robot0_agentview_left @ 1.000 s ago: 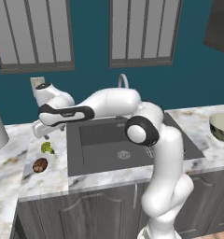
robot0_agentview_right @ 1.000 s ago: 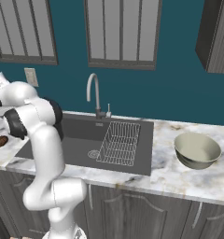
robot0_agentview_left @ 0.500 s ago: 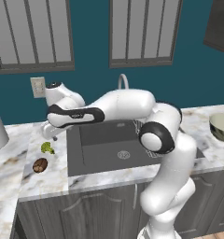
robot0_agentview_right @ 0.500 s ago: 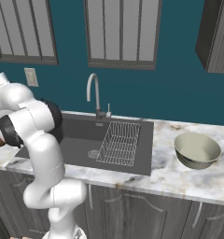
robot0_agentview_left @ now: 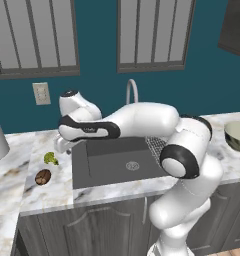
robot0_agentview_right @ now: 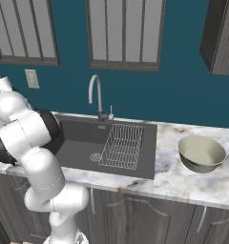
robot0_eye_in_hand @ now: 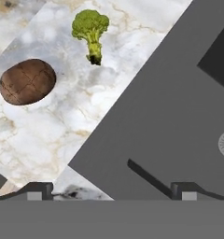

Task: Remove the broccoli and potato from the sink. Then move the bowl and cup from the counter to the sink for washing.

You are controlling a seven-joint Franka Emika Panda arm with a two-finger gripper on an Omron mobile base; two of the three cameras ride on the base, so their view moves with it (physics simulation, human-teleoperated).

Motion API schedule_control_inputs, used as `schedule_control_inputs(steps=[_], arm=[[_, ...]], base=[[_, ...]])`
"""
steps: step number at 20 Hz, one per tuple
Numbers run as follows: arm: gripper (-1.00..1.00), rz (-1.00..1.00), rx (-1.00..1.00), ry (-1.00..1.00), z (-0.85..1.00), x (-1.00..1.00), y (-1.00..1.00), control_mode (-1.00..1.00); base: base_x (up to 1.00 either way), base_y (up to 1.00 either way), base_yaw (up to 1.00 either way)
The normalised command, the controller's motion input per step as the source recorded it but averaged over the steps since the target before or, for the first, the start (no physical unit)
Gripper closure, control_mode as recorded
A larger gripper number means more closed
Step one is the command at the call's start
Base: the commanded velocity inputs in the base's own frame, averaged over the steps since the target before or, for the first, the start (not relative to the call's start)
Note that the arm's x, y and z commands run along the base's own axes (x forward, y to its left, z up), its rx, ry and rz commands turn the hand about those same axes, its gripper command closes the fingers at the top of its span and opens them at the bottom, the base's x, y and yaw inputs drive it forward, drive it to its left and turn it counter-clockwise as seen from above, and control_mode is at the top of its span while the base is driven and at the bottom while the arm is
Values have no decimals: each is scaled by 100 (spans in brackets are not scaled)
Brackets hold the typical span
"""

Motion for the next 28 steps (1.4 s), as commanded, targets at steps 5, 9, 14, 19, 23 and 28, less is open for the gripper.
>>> schedule_control_inputs(steps=[5, 9, 14, 19, 23, 28], arm=[[-100, 1, 0, 0, 0, -18, -26, -100], [-100, 1, 0, 0, 0, -18, -28, -100], [-100, 0, 0, 0, 0, -18, -29, -100], [-100, 0, 0, 0, -2, -26, -23, -100], [-100, -2, 0, 0, -3, -24, -21, -100], [-100, -2, 0, 0, 1, -18, -33, -100]], base=[[0, 0, 0], [0, 0, 0], [0, 0, 0], [0, 0, 0], [0, 0, 0], [0, 0, 0]])
